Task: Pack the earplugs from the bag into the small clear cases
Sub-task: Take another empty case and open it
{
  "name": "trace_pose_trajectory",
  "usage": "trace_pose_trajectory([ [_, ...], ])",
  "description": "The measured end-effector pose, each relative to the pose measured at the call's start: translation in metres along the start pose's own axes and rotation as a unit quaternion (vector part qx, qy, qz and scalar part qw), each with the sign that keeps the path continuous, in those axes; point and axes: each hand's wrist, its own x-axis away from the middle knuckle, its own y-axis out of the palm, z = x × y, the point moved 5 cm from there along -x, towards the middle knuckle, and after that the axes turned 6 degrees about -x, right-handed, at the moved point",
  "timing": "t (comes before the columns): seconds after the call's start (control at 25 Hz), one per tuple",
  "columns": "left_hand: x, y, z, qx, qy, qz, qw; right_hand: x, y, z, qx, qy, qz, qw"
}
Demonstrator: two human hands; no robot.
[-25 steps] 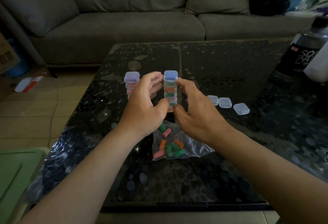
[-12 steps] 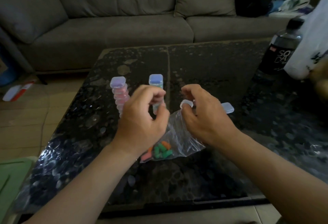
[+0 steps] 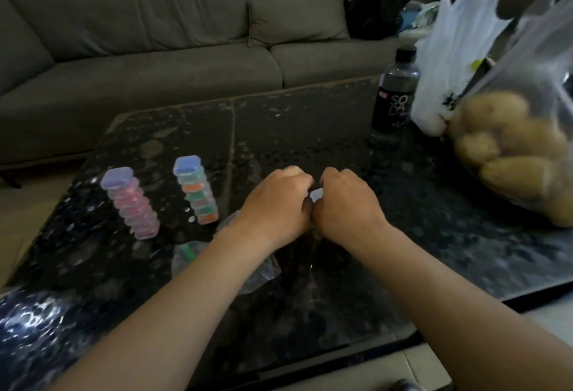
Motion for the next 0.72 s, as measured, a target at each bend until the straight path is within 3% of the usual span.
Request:
trace_pose_trajectory([
  [0.2, -0.019, 0.02, 0.022, -0.119, -0.051, -0.092, 0.987, -0.001, -0.008, 0.019, -0.014, 0.034, -0.042, 0.998],
  [0.32, -0.021, 0.029, 0.028, -0.159, -0.023, -0.121, 0.98, 0.001, -0.011, 0.02, -0.038, 0.036, -0.059, 0.997],
  [0.72, -0.022, 0.041, 0.025, -0.068, -0.035, -0.137, 0.988, 0.004, -0.014, 0.019, -0.056, 0.052, -0.091, 0.993],
])
